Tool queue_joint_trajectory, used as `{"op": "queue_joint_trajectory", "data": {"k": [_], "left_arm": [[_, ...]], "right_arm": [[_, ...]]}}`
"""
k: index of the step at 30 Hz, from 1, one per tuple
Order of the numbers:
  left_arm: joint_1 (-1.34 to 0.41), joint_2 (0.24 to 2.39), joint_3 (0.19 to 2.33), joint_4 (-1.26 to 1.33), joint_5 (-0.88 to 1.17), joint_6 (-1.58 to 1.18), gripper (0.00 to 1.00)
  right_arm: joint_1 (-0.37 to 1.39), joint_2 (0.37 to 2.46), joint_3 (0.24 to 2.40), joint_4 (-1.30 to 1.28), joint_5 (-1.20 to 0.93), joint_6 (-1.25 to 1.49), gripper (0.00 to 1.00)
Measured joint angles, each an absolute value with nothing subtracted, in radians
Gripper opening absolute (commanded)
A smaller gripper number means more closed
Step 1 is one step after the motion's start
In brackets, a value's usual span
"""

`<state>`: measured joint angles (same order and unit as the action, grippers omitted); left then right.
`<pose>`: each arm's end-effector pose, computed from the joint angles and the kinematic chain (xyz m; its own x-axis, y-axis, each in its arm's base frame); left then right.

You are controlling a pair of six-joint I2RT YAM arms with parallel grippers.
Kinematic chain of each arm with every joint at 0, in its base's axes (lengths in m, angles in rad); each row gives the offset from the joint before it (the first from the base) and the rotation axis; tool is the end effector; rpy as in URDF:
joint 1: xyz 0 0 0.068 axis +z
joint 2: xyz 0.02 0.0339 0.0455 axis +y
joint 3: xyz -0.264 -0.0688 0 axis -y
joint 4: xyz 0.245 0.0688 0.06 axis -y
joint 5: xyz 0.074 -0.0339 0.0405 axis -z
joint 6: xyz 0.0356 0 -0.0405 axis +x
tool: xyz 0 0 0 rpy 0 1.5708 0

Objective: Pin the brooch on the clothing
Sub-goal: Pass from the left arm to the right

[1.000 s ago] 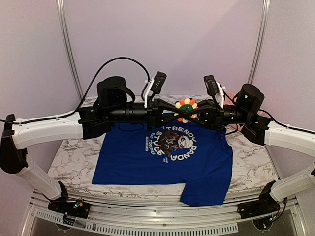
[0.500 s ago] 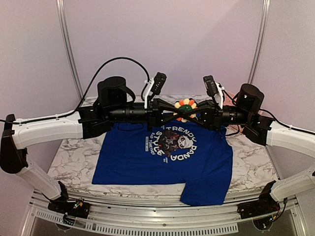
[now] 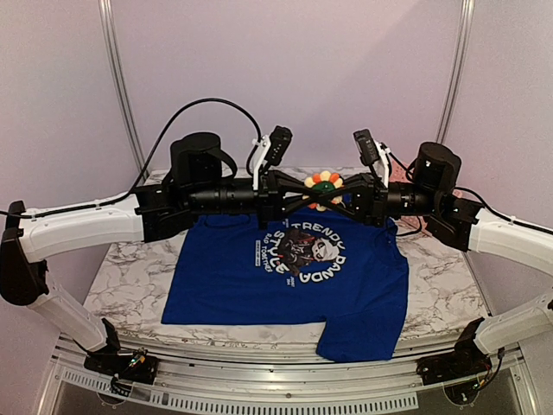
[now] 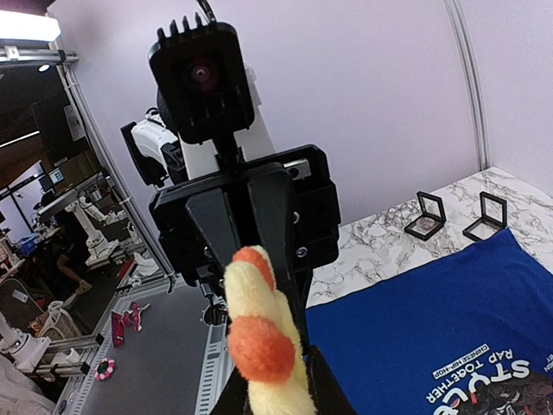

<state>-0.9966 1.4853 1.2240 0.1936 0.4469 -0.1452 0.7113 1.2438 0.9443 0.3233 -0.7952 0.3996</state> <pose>0.1802 -0.3068 0.3640 -0.1798 0.0377 -0.9830 0.9756 0.1347 -0.1733 0.2000 0.2059 0.3509 -0.3716 0.0394 -0.9276 -0.9262 0.0533 0.3733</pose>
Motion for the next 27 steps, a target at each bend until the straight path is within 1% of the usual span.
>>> {"op": "queue_joint_trajectory", "data": {"k": [4,7,10,13,16,19,27], "left_arm": [[-0.997,1.485,1.230,0.173,0.439,-0.119,0.00],[-0.997,1.483,1.235,0.162,0.432,-0.089,0.00],[-0.998,1.477,1.235,0.153,0.422,-0.051,0.00],[-1.000,1.472,1.236,0.137,0.409,0.003,0.00],[-1.002,1.468,1.236,0.113,0.395,0.084,0.00],[-1.003,1.466,1.236,0.095,0.387,0.149,0.00],[-1.005,1.461,1.236,0.059,0.350,0.260,0.00]], "right_arm": [[0.711,1.244,0.948,0.308,-0.792,0.406,0.12],[0.711,1.249,0.963,0.287,-0.793,0.413,0.04],[0.711,1.255,0.977,0.271,-0.794,0.414,0.03],[0.711,1.259,0.979,0.257,-0.794,0.414,0.12],[0.711,1.262,0.979,0.235,-0.792,0.419,0.15],[0.712,1.267,0.980,0.222,-0.792,0.422,0.22],[0.711,1.297,1.003,0.180,-0.782,0.446,0.26]]}}
